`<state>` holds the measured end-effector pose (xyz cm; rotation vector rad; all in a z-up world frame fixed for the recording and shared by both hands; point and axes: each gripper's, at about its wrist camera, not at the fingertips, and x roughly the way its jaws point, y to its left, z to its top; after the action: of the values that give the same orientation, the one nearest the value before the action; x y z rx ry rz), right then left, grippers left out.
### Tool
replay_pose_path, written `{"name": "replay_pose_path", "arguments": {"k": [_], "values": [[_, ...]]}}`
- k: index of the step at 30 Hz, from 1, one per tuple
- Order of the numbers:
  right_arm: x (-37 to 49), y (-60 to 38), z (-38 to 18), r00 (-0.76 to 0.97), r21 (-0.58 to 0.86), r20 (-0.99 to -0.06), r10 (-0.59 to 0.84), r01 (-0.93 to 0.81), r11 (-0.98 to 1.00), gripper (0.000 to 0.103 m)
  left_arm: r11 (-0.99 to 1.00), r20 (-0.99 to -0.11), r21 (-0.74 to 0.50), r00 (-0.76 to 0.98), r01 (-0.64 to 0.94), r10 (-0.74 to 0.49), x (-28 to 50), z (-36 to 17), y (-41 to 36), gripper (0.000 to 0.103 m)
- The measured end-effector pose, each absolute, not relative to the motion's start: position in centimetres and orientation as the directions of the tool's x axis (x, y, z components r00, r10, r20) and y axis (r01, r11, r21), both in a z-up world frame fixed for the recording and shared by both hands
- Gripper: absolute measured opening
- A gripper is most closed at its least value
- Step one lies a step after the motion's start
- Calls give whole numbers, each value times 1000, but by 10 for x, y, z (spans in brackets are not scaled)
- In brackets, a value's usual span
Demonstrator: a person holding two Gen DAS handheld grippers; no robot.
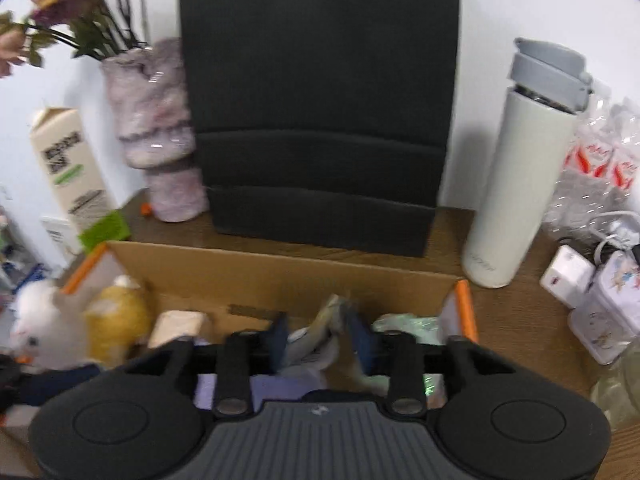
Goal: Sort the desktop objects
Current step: 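Lower the cloth bag and snack packet into the box and open both tools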
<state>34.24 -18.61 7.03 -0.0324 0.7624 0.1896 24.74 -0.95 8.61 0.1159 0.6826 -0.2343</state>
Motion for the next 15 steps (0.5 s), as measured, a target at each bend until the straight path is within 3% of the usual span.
{"name": "replay_pose_path", "arguments": {"k": [7, 9, 11, 15], "values": [[305, -209, 96, 715, 16, -683, 148, -188, 982, 61, 991, -618, 10, 780, 131, -97, 230, 112, 13, 60], [286, -210, 107, 728, -25, -673, 134, -204, 979, 62, 994, -621, 1, 779, 106, -83, 219, 117, 17, 68], [266, -209, 119, 741, -65, -660, 124, -221, 973, 68, 997, -619, 6, 783, 81, -60, 208, 120, 20, 83], [216, -206, 136, 772, -118, -622, 130, -256, 959, 79, 1000, -586, 15, 810, 13, -2, 170, 124, 24, 84]]}}
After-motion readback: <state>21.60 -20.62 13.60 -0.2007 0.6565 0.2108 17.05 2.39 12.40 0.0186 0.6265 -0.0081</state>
